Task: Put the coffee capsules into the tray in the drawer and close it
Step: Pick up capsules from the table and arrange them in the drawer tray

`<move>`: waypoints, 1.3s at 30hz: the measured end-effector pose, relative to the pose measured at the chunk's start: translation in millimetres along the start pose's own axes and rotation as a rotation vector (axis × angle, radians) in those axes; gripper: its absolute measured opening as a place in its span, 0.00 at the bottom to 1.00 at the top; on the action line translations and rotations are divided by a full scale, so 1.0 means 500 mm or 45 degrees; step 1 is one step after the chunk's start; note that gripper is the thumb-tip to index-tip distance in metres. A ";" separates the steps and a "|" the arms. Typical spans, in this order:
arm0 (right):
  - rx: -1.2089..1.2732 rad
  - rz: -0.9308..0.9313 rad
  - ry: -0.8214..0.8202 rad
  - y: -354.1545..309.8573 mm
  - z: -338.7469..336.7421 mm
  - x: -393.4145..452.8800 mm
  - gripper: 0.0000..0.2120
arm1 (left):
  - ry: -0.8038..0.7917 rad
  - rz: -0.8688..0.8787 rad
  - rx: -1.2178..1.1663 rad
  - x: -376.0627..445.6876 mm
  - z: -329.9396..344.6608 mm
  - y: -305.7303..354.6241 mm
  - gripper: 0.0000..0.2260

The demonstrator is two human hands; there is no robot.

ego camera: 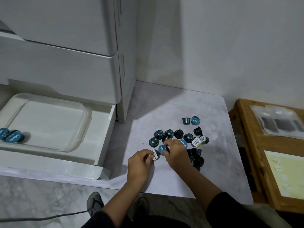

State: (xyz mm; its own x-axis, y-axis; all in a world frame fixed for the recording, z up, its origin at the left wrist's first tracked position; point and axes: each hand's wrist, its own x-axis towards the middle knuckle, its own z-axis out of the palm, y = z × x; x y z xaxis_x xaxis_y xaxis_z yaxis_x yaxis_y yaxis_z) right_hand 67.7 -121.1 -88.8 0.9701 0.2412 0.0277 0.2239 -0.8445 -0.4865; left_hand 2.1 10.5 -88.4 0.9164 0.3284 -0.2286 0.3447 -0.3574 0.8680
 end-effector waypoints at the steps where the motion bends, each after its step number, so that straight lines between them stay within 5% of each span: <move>1: -0.013 0.033 -0.051 -0.001 0.000 0.003 0.08 | 0.000 -0.010 -0.016 0.000 0.001 -0.002 0.06; 10: 0.220 0.119 -0.203 -0.021 -0.033 0.021 0.10 | 0.044 -0.069 -0.118 -0.002 -0.008 0.014 0.08; 20: 0.710 0.293 0.016 -0.102 -0.168 0.044 0.09 | 0.037 0.166 -0.242 -0.015 -0.097 0.148 0.09; 29: 0.864 0.155 -0.085 -0.281 -0.223 0.064 0.10 | 0.003 0.356 -0.095 0.004 -0.336 0.204 0.15; 39: 0.820 0.025 -0.353 -0.548 -0.062 0.119 0.10 | -0.203 0.374 0.427 0.139 -0.698 0.083 0.11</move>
State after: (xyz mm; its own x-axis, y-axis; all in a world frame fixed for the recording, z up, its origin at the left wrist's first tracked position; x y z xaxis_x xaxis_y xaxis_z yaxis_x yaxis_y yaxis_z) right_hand 67.0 110.2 73.1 0.8945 0.4143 -0.1680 0.0236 -0.4190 -0.9077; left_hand 9.0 323.7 85.7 0.9957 0.0421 -0.0822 0.0886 -0.6865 0.7217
